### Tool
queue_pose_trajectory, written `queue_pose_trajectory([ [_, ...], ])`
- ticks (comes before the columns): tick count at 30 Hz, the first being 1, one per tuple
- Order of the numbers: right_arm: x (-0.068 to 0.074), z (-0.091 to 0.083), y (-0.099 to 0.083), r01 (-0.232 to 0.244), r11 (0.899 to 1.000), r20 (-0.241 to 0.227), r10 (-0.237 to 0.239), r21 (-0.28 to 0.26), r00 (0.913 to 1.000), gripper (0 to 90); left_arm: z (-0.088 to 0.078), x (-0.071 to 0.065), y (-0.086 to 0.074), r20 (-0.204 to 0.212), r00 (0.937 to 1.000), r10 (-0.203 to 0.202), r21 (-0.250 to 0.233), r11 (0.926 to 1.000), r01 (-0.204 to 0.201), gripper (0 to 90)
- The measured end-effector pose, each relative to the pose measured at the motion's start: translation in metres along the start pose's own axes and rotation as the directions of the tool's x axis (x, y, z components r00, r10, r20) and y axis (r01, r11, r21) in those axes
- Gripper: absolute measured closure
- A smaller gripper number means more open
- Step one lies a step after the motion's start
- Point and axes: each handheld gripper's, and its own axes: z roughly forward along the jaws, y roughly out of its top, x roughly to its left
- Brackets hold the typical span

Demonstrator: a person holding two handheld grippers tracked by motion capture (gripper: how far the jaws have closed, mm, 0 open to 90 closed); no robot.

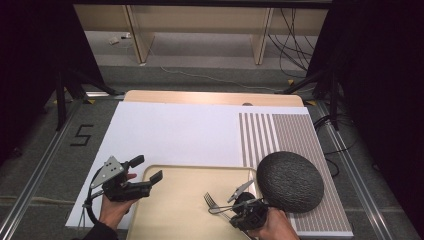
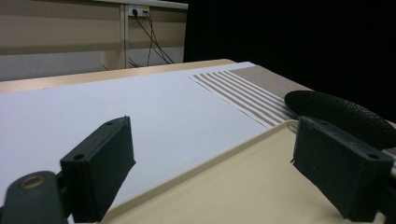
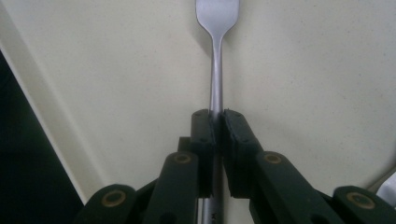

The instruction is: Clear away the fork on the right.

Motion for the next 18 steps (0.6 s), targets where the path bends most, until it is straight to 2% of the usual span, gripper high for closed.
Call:
queue_pose_trajectory([
  [14,0.0026,0.0058,0.0001,0.013,1.000,0.035,-0.014,0.017,0.9993,82.6,0.0000,0.0009,-0.0002,0.005,1.0000,-0.001,-0.005,1.0000,0.001,12.0],
  [18,0.0012,0.0035,0.0004,0.000,1.000,0.016,0.000,-0.009,0.9999,64.9,-0.0003,0.0007,-0.0002,0.000,1.0000,0.001,0.002,1.0000,-0.001,12.0],
])
